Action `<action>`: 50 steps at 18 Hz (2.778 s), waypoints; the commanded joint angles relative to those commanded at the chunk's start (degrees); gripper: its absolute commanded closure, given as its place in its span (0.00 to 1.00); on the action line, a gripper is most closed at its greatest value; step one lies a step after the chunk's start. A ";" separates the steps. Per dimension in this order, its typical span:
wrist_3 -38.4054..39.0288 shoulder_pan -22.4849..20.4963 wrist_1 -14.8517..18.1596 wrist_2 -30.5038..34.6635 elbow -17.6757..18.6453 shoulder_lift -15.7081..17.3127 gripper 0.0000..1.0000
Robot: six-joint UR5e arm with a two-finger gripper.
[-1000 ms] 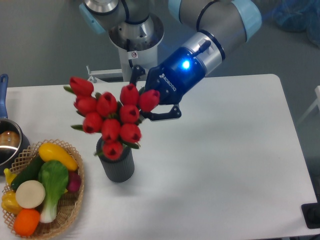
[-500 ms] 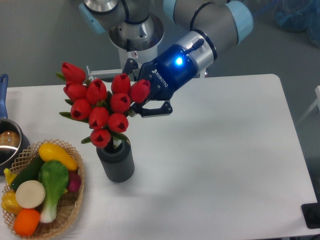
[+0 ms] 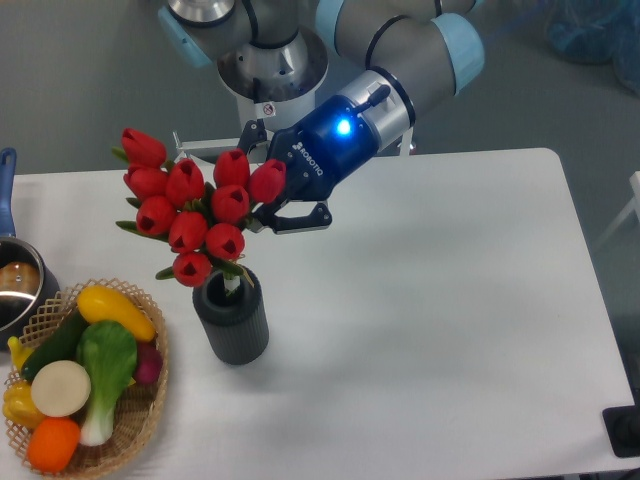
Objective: Insert the flowers into the vase
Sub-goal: 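Push the tulip stems down into the vase while holding the bunch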
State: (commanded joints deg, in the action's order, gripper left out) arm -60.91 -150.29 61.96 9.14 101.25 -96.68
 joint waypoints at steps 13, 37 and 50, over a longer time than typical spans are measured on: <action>-2.02 0.35 -1.93 0.00 4.66 0.27 0.65; -11.68 1.49 -5.63 0.09 13.62 -0.08 0.72; -16.00 1.49 -6.68 0.61 14.86 -2.28 0.70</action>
State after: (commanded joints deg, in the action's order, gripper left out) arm -76.90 -148.80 55.29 9.75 116.10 -98.96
